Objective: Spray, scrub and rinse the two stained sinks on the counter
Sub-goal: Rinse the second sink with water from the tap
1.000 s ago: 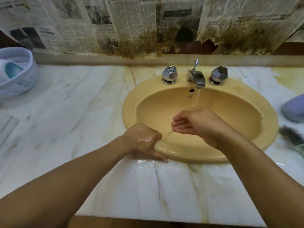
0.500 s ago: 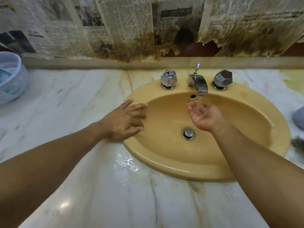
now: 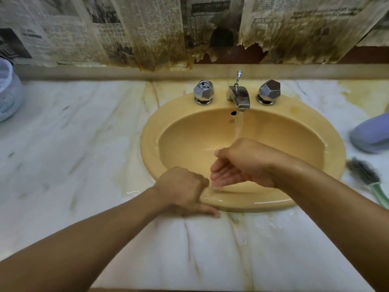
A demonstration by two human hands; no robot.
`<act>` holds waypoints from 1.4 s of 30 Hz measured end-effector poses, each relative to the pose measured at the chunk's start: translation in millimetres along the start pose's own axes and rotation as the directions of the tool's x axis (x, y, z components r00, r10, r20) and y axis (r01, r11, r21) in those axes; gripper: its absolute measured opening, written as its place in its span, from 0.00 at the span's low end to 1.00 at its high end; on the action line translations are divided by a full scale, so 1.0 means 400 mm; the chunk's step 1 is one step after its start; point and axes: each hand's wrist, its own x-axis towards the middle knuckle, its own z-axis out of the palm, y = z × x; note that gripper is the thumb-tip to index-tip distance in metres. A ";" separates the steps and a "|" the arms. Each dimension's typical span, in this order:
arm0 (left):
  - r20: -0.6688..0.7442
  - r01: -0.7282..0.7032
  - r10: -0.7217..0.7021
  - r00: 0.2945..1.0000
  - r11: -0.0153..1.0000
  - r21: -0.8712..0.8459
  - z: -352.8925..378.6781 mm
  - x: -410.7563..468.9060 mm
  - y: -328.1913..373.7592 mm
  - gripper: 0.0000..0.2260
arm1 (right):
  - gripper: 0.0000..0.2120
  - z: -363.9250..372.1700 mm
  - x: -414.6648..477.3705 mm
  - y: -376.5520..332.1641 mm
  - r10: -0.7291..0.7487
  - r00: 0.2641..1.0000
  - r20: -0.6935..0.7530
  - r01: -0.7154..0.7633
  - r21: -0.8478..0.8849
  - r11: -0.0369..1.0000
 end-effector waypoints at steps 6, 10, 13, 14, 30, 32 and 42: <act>-0.019 0.065 -0.065 0.998 0.998 -0.011 0.008 0.016 0.042 0.38 | 0.18 -0.059 -0.044 0.089 -0.134 0.968 -0.210 0.095 -0.189 0.977; -0.003 -0.054 0.054 0.999 0.997 -0.055 0.006 -0.001 -0.004 0.40 | 0.18 -0.122 0.064 0.110 -0.120 0.926 -0.359 0.164 0.093 0.982; -0.086 -0.117 0.114 0.990 0.993 -0.019 -0.003 -0.032 -0.143 0.43 | 0.21 -0.172 0.178 0.092 -0.018 0.960 -0.280 0.181 0.569 0.802; -0.103 -0.143 0.143 0.984 0.990 0.007 -0.005 -0.037 -0.185 0.42 | 0.21 -0.181 0.214 0.083 0.003 0.974 -0.224 0.165 0.724 0.670; 0.057 0.101 -0.096 0.994 0.992 -0.081 -0.034 0.067 0.169 0.39 | 0.21 -0.160 0.039 0.037 0.126 0.984 0.130 -0.173 0.476 0.862; 0.066 0.098 -0.090 0.994 0.986 -0.135 -0.056 0.129 0.280 0.35 | 0.22 -0.161 -0.031 0.034 0.135 0.989 0.055 -0.145 0.252 0.957; 0.223 0.054 0.046 0.974 0.904 -0.425 -0.080 0.289 0.359 0.24 | 0.16 -0.286 -0.193 0.141 -0.194 0.898 -0.394 0.044 -0.359 0.932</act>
